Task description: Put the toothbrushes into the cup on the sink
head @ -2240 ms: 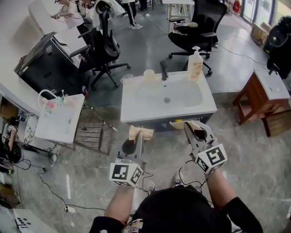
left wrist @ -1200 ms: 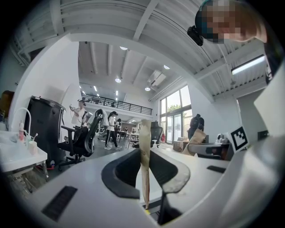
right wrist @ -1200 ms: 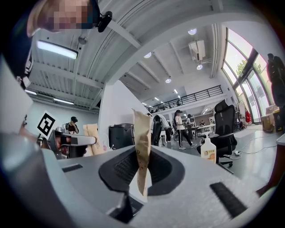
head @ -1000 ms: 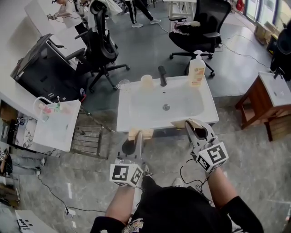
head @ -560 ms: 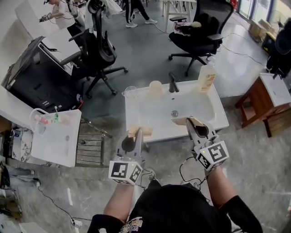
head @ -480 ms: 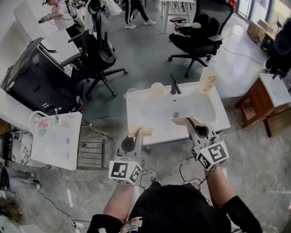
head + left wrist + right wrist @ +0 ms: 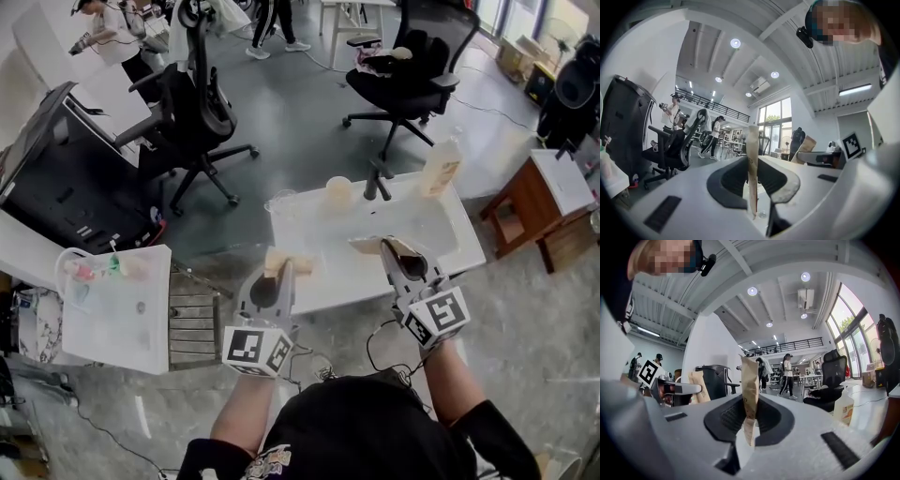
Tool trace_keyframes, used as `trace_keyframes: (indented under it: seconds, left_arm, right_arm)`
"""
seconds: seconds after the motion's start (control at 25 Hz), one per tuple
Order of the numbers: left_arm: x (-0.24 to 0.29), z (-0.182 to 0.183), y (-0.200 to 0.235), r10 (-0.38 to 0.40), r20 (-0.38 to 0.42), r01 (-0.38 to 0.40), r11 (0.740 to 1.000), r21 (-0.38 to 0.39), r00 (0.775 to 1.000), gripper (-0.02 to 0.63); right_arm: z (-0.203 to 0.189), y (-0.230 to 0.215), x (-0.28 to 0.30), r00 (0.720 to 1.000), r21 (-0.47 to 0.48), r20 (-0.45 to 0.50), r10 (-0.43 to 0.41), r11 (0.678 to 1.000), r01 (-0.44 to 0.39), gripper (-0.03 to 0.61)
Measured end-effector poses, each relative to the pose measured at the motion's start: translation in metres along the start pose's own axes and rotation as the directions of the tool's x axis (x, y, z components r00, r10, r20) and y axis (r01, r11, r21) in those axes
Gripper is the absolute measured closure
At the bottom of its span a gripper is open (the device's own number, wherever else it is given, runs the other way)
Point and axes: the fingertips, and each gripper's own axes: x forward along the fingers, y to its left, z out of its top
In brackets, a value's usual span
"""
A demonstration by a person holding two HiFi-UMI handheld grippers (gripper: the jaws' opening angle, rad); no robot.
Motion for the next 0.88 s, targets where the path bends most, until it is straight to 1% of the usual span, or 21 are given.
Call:
trace_keyframes:
  seconds: [0.16, 0.32, 0.48, 0.64, 0.76, 0.88]
  left_arm:
    - [-0.001, 0.001, 0.019, -0.009, 0.004, 0.009, 1.0, -0.009, 1.0, 0.557]
    - [-0.002, 0.009, 0.029, 0.002, -0.015, -0.003, 1.0, -0.012, 1.0, 0.557]
    - [-0.002, 0.003, 0.036, -0.012, 0.004, 0.012, 1.0, -0.011, 1.0, 0.557]
    - [0.005, 0.001, 0.035, -0.013, 0.006, 0.013, 1.0, -0.008, 1.0, 0.557]
    - [0.013, 0.004, 0.029, 0.002, -0.002, -0.002, 1.0, -0.004, 1.0, 0.557]
    - [0.021, 0.006, 0.021, 0.019, 0.007, -0.02, 1.0, 0.006, 1.0, 0.557]
  right_arm:
    - [0.0, 0.012, 0.018, 1.0, -0.007, -0.009, 0.0, 1.0, 0.0, 0.535]
    - [0.0, 0.022, 0.028, 1.0, -0.012, -0.015, 0.005, 1.0, -0.005, 0.535]
    - [-0.003, 0.026, 0.035, 1.0, -0.014, -0.015, 0.008, 1.0, -0.008, 0.535]
    - [-0.003, 0.021, 0.038, 1.0, -0.015, -0.013, 0.011, 1.0, -0.011, 0.535]
    - [-0.003, 0.012, 0.038, 1.0, -0.013, -0.013, 0.023, 1.0, -0.023, 0.535]
    - [0.0, 0.0, 0.038, 0.999, -0.011, -0.004, 0.042, 0.999, -0.042, 0.535]
